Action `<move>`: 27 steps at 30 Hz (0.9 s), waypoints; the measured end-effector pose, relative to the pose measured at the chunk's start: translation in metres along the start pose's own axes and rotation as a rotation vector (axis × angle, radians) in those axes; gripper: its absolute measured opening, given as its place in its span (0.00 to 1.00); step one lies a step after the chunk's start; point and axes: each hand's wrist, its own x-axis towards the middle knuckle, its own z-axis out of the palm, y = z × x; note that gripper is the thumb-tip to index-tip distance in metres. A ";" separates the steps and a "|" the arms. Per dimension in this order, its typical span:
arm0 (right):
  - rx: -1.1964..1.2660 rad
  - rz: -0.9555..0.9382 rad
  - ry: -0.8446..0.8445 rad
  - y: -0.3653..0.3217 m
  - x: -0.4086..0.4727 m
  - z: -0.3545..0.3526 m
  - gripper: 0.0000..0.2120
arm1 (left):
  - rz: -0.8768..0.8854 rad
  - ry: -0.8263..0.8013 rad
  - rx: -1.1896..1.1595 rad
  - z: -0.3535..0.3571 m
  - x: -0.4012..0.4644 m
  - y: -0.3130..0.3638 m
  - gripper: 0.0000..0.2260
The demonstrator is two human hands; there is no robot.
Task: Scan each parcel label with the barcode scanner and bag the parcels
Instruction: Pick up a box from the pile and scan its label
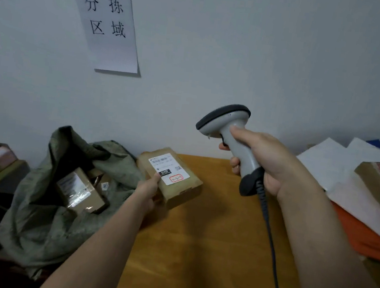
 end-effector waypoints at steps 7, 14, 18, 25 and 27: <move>-0.036 0.129 0.014 0.048 0.069 0.094 0.14 | -0.050 0.340 -0.151 -0.122 0.083 0.024 0.27; -0.086 0.223 0.054 0.087 0.111 0.118 0.17 | 0.039 0.684 0.082 -0.173 0.156 0.052 0.31; -0.074 0.255 0.114 0.101 0.128 0.114 0.15 | -0.093 0.506 0.123 -0.174 0.182 0.040 0.28; -0.043 0.191 0.226 0.093 0.131 0.084 0.13 | -0.107 0.434 0.371 -0.117 0.182 0.046 0.23; -0.041 0.156 0.276 0.087 0.123 0.067 0.13 | -0.060 0.434 0.528 -0.084 0.180 0.051 0.25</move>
